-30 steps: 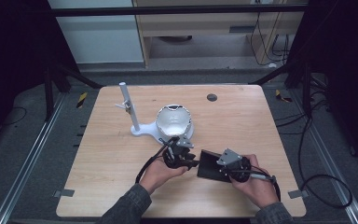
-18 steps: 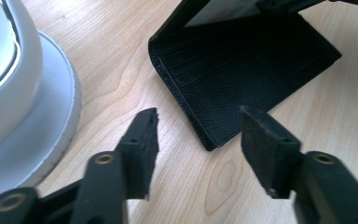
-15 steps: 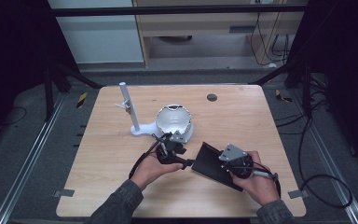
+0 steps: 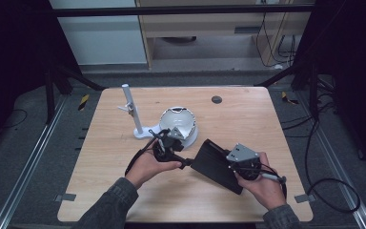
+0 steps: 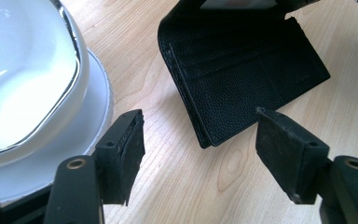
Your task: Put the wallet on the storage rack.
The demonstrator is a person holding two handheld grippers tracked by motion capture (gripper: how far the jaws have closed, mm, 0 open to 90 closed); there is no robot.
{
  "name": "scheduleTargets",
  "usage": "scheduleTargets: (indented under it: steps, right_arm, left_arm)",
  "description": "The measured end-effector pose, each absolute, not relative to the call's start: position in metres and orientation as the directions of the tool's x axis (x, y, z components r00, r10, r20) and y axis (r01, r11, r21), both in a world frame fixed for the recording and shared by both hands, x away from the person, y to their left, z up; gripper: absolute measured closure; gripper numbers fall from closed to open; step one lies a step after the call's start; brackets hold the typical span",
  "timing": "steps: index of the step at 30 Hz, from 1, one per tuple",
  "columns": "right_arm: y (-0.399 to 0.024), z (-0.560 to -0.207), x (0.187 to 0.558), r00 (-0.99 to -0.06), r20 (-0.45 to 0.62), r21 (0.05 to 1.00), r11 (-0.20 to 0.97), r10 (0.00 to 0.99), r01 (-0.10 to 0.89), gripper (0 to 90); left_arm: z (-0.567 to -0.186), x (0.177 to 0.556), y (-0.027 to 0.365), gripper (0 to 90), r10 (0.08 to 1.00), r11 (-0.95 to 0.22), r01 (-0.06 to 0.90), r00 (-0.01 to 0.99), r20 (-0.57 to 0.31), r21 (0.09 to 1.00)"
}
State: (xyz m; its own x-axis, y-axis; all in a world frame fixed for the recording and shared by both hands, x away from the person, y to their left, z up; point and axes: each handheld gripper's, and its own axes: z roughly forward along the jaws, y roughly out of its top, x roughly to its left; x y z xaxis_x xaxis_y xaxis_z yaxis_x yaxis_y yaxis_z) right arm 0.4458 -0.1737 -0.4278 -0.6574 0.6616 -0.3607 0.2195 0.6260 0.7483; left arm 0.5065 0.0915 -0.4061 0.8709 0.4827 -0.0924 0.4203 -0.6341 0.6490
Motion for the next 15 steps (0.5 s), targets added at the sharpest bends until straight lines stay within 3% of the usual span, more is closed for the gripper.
scheduleTargets:
  steps: [15]
  right_arm:
    - [-0.1739,-0.4181,0.4462,-0.654,-0.339,0.786,0.586,0.676,0.198,84.4]
  left_arm:
    - [-0.4009,0.5122,0.0927,28.4,0.479,-0.631,0.419,0.873,-0.097,0.653]
